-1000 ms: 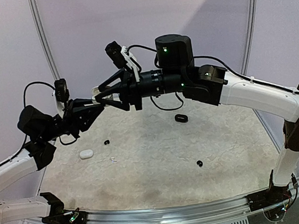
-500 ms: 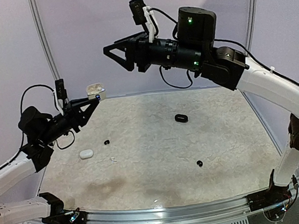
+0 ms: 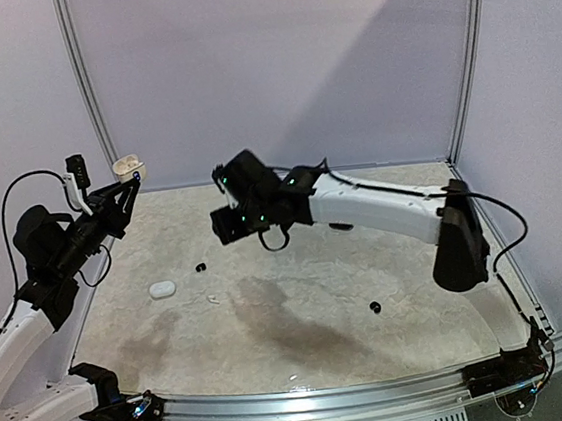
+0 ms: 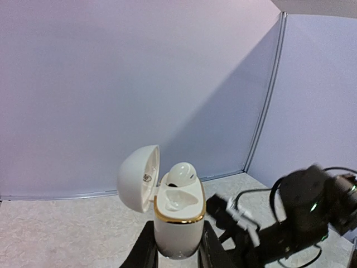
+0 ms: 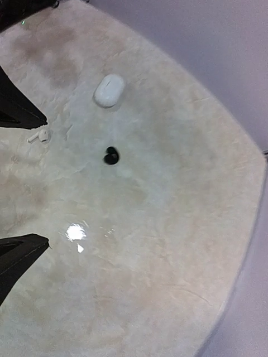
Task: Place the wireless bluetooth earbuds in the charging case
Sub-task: Pick up the left earbud from the center of the board, then place the left earbud at the center of the board, then pick up the left earbud from the center of the board, then insert the left earbud into the left side groove of the charging case.
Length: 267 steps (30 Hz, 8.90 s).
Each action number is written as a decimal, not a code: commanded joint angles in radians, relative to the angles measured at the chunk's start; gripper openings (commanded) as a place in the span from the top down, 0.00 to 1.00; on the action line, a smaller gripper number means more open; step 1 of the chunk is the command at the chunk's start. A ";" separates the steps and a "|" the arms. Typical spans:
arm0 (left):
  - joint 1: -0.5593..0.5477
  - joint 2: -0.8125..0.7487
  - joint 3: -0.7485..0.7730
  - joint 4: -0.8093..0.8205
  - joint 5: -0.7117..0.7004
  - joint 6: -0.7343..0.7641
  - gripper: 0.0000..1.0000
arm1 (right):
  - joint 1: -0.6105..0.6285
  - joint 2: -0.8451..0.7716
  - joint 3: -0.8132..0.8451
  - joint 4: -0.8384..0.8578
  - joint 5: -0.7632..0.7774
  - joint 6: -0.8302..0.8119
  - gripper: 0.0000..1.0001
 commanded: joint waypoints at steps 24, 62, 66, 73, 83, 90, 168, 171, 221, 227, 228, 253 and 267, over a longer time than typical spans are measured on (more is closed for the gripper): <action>0.015 -0.044 -0.060 -0.053 0.000 0.044 1.00 | 0.107 0.400 0.137 0.158 -0.093 -0.162 0.54; 0.015 -0.012 -0.071 -0.014 0.081 0.072 1.00 | 0.049 0.034 -0.290 0.232 -0.057 0.006 0.98; 0.014 -0.015 -0.077 -0.012 0.093 0.071 1.00 | 0.046 -0.077 -0.411 0.091 0.044 0.074 0.98; 0.013 0.001 -0.081 0.020 0.109 0.070 1.00 | 0.042 -0.310 -0.735 -0.055 0.197 0.396 0.97; -0.025 0.055 -0.098 0.071 0.316 0.048 1.00 | 0.030 -0.398 -0.944 -0.108 0.165 0.592 0.95; -0.061 0.066 -0.099 0.102 0.337 0.038 1.00 | 0.023 -0.386 -0.989 -0.099 0.114 0.616 0.90; -0.082 0.094 -0.087 0.139 0.340 0.131 1.00 | -0.125 -0.188 -0.332 -0.585 -0.141 0.026 0.92; -0.089 0.101 -0.090 0.193 0.337 0.143 1.00 | -0.125 -0.249 -0.295 -0.540 -0.126 0.031 0.92; -0.293 0.145 -0.051 0.403 0.191 0.341 1.00 | 0.176 -0.360 -0.232 0.467 -0.054 -0.283 1.00; -0.292 0.149 -0.048 0.404 0.194 0.339 1.00 | 0.175 -0.349 -0.232 0.465 -0.062 -0.281 1.00; -0.293 0.149 -0.047 0.404 0.194 0.339 1.00 | 0.174 -0.347 -0.231 0.462 -0.062 -0.281 1.00; -0.295 0.149 -0.048 0.404 0.194 0.342 1.00 | 0.170 -0.348 -0.267 0.410 -0.018 -0.297 1.00; -0.295 0.154 -0.049 0.372 0.212 0.327 1.00 | 0.171 -0.340 -0.233 0.385 -0.017 -0.308 0.59</action>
